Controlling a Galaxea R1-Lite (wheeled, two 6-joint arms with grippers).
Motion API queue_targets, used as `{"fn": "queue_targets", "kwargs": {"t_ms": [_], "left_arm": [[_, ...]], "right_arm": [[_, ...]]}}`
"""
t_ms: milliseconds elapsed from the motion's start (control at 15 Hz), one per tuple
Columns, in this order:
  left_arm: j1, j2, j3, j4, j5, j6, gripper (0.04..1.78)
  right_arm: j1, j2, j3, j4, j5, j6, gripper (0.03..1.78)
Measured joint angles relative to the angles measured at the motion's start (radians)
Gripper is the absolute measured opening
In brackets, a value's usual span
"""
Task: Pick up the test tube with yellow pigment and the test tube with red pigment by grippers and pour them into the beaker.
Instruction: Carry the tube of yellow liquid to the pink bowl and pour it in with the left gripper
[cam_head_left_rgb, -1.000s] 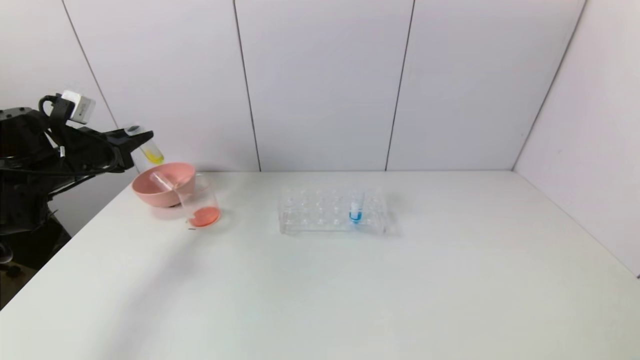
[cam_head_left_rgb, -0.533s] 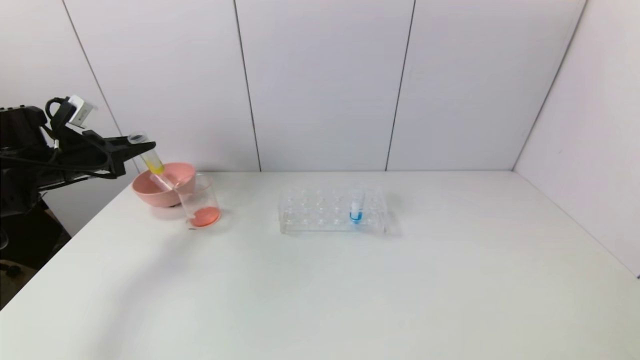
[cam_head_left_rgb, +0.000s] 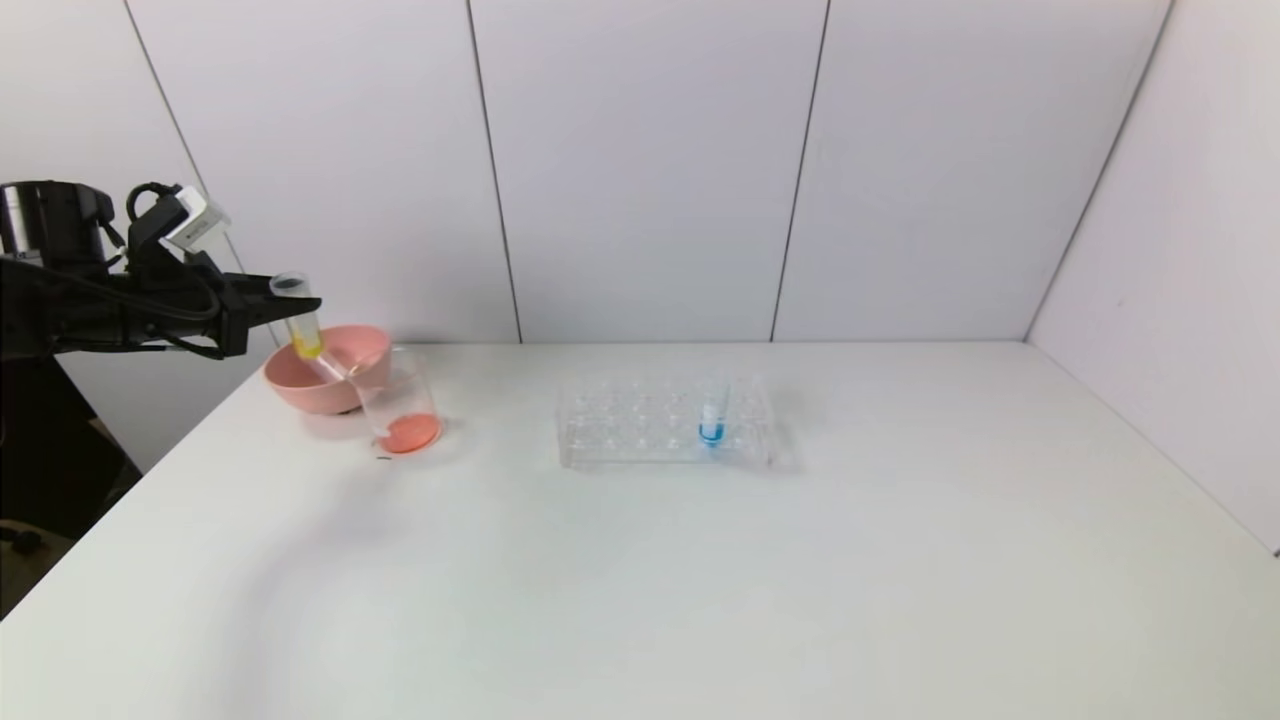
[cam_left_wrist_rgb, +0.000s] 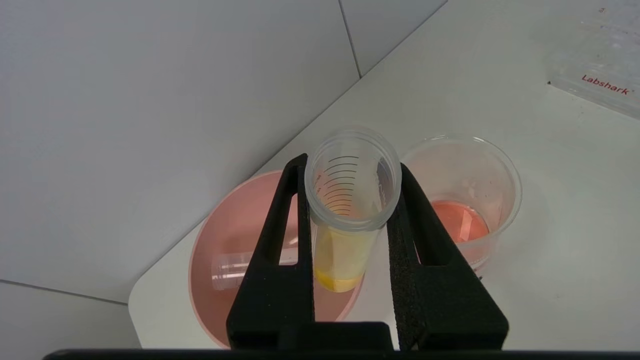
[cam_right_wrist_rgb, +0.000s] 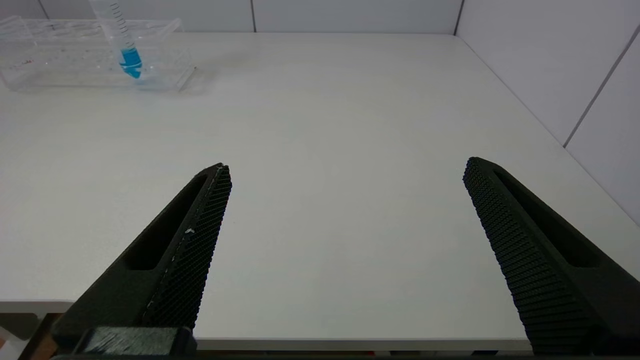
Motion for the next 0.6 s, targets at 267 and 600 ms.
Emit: {"fn": "queue_targets", "kwargs": {"t_ms": [267,600], "left_arm": [[-0.008,0.006,-0.095,0.190,0.004,0.137,0.44],[-0.007,0.016,-0.252,0.476,0.041,0.331,0.44]], "right_arm": [[0.000,0.000,0.000,0.000,0.000,0.000,1.70],[0.000,0.000,0.000,0.000,0.000,0.000,1.70]]}}
